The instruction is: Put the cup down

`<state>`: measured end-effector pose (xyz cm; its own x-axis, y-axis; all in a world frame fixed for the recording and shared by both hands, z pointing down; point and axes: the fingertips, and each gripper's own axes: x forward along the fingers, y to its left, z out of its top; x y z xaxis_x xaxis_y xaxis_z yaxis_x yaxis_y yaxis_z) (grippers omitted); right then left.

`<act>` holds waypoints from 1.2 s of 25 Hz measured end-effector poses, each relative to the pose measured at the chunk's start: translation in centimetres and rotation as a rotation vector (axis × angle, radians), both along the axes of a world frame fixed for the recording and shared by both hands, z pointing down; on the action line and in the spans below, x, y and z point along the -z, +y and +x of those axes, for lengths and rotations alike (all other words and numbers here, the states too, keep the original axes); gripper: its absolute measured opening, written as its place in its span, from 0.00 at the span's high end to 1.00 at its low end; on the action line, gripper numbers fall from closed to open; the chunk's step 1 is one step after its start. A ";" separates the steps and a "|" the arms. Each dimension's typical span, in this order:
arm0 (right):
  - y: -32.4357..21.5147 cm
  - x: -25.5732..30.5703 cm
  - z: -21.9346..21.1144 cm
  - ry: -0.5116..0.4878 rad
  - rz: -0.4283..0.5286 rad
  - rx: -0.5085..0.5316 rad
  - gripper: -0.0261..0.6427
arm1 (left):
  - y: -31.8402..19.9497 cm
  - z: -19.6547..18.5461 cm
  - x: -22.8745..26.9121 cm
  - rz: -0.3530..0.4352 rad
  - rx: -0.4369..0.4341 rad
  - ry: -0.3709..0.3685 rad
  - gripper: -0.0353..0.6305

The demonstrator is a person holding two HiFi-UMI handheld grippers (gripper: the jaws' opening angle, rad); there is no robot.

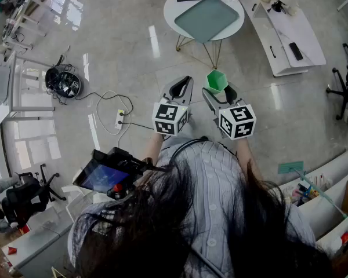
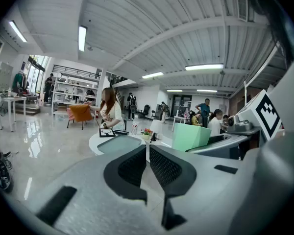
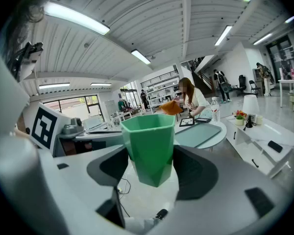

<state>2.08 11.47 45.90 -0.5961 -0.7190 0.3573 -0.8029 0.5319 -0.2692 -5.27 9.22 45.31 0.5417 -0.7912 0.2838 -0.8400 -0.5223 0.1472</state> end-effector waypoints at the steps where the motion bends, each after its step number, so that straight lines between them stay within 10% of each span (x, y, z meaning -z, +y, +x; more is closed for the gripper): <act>1: -0.1 0.0 -0.1 0.002 0.000 0.000 0.51 | -0.1 -0.1 0.0 0.001 0.000 0.000 0.90; 30: -13.3 -0.4 -5.2 -0.026 -0.031 -0.114 0.51 | -13.7 -5.6 -0.4 -0.024 -0.068 0.028 0.90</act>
